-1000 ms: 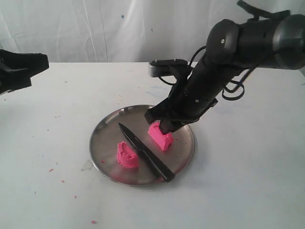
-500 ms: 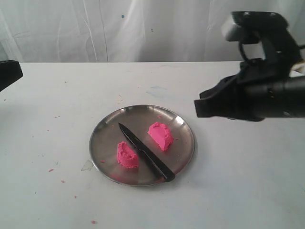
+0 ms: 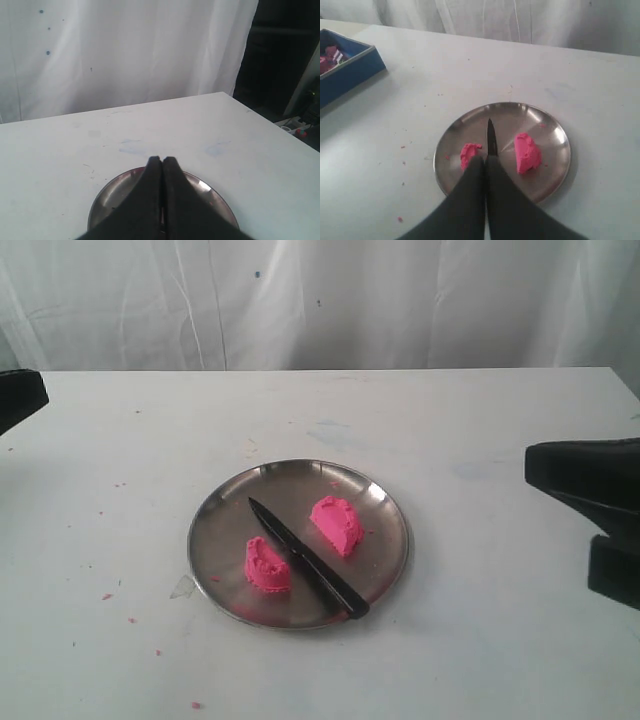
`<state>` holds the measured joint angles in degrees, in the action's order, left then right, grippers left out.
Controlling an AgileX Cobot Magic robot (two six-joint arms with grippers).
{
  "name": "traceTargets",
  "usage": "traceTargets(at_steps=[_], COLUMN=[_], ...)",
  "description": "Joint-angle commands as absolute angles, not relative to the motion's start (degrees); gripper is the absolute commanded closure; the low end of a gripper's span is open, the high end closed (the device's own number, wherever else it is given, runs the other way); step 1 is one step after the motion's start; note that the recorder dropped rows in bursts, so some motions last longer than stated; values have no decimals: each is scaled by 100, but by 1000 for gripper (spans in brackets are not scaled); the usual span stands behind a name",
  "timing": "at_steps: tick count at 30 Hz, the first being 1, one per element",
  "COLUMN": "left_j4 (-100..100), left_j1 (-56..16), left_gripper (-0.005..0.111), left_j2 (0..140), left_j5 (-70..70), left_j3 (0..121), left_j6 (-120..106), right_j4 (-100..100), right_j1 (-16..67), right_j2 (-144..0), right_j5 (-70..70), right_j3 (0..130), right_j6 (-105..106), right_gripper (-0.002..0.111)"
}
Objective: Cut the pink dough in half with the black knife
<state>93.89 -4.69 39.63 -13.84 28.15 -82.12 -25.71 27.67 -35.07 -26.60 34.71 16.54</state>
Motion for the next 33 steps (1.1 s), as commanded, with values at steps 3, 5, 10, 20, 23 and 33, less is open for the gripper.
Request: traceTargets(at_steps=[3,5,10,20,23,33], left_j4=[9468,9468,9468,9468,9468,9468], left_j1=[-469,-469,-469,-469,-469,-469], left_gripper=[107,107,107,107,107,107], left_j2=[3918,3918,3918,3918,3918,3918], left_j5=[-1458,-1458,-1458,-1458,-1458,-1458], left_j3=[2802,2802,2802,2802,2802,2802], left_j6=[-8237,-8242,-8242,-8242,-8242,-8242], right_j4=[-2593,-2593,-2433,-1531,-1197,-1174], right_j1=[2754,2754,2754,2642,2481,1681], right_j2=[-3206,-3183,-3183,-2755,-2429,-1244], right_j5=[-2680,-2667,-2618,-1113,-985,-974], right_j3=[3461,3461,3461,2342,1782,677], right_j6=[1607,1607,1607,373,-104,-133], right_gripper=[108,108,108,108,108,108])
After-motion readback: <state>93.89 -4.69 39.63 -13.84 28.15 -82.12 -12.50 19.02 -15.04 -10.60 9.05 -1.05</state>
